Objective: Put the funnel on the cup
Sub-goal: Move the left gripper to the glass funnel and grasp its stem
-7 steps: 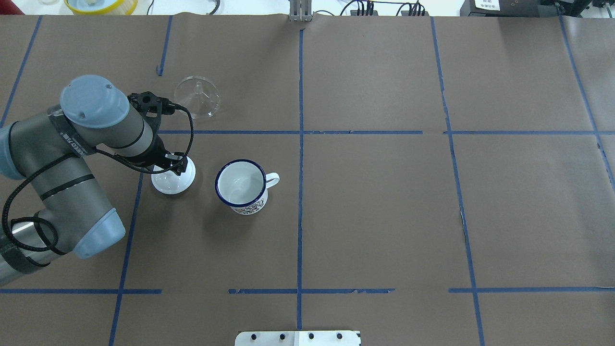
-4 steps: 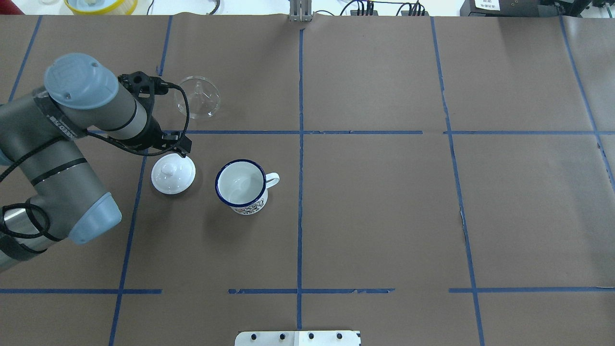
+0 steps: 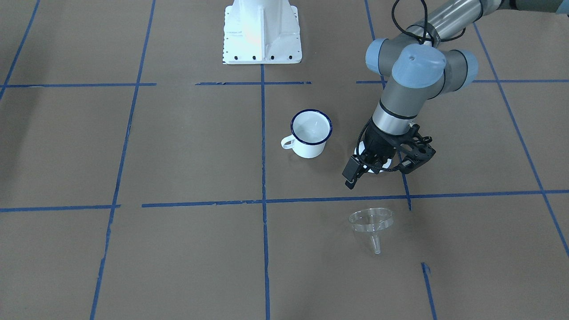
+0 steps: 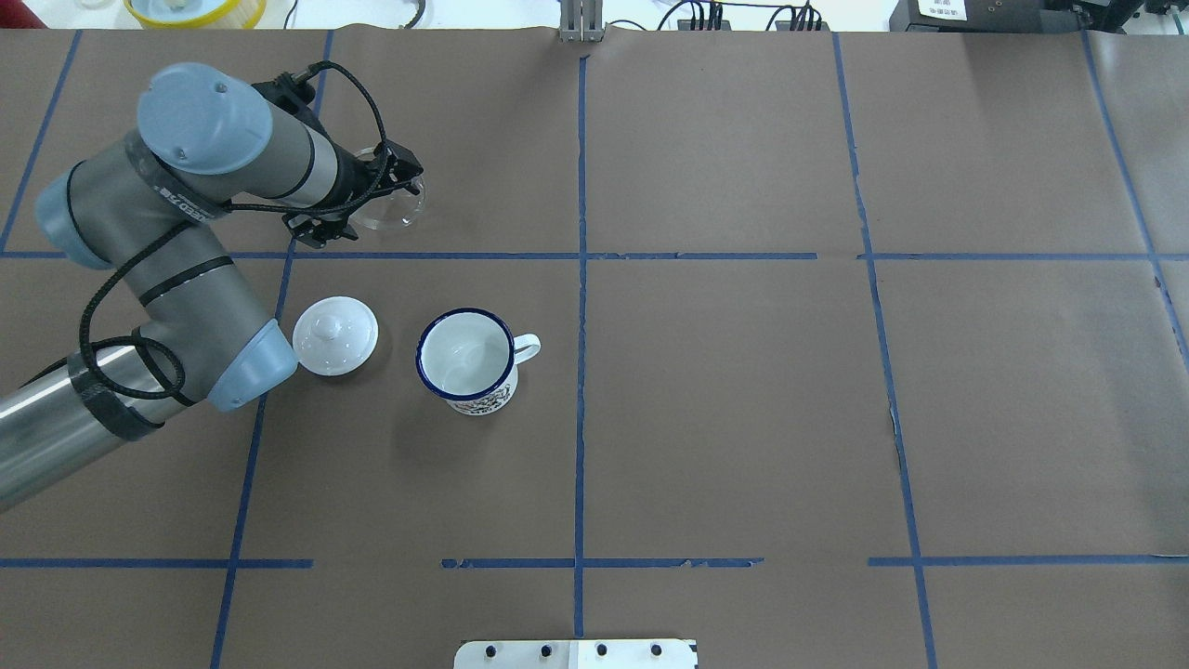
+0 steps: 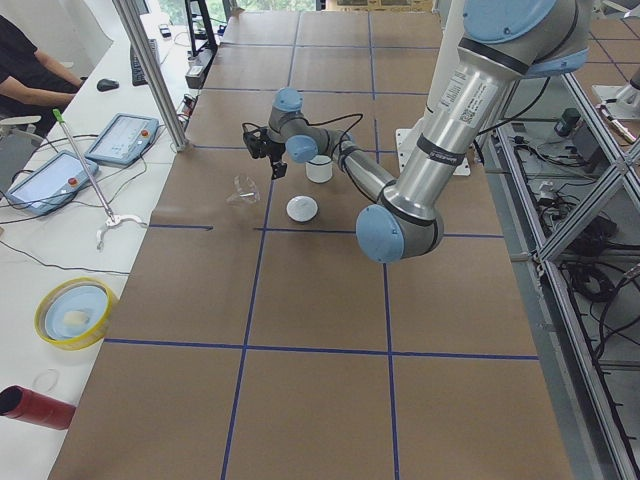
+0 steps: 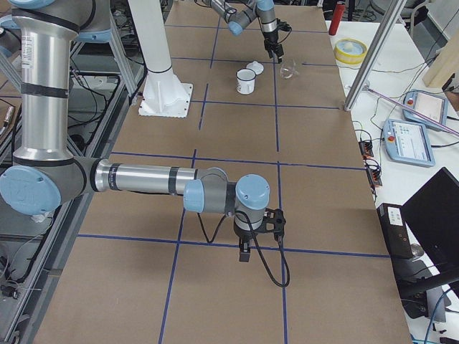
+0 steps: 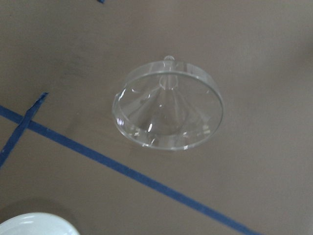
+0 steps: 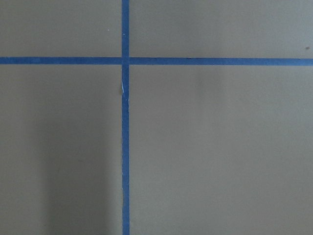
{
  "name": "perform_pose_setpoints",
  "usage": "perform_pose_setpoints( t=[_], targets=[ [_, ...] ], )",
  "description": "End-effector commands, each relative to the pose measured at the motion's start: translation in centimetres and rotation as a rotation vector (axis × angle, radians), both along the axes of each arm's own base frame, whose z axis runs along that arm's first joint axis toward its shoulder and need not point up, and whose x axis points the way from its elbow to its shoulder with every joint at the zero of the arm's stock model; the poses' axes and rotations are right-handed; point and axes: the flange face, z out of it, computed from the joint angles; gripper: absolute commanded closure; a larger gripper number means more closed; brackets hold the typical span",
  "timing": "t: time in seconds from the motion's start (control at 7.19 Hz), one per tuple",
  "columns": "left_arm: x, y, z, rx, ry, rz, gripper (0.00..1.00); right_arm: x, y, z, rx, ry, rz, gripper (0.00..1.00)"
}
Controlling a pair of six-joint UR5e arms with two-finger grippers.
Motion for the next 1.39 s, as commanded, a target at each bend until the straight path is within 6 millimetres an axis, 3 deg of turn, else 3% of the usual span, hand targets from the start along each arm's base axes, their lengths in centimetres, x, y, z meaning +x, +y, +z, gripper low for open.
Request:
perform_pose_setpoints(
  t=[0.0, 0.28, 0.56, 0.7, 0.97, 1.25],
  targets=[
    [1.6, -2.3, 1.6, -0.046, 0.081, -0.244, 0.0, 0.0, 0.0, 0.0, 0.0, 0.0, 0.0, 0.0],
    [3.9, -4.3, 2.3, -0.066, 0.091, -0.375, 0.0, 0.0, 0.0, 0.0, 0.0, 0.0, 0.0, 0.0],
    [4.8, -4.5, 3.9, -0.046, 0.098, -0.398, 0.0, 0.0, 0.0, 0.0, 0.0, 0.0, 0.0, 0.0],
    [4.8, -4.6, 4.0, -0.044, 0.101, -0.398, 0.08, 0.0, 0.0, 0.0, 0.0, 0.0, 0.0, 0.0],
    [4.7, -4.6, 4.2, -0.031, 0.113, -0.395, 0.56, 0.0, 0.0, 0.0, 0.0, 0.0, 0.0, 0.0],
    [4.3, -4.9, 3.9, -0.025, 0.118, -0.399, 0.85, 0.0, 0.0, 0.0, 0.0, 0.0, 0.0, 0.0]
  ],
)
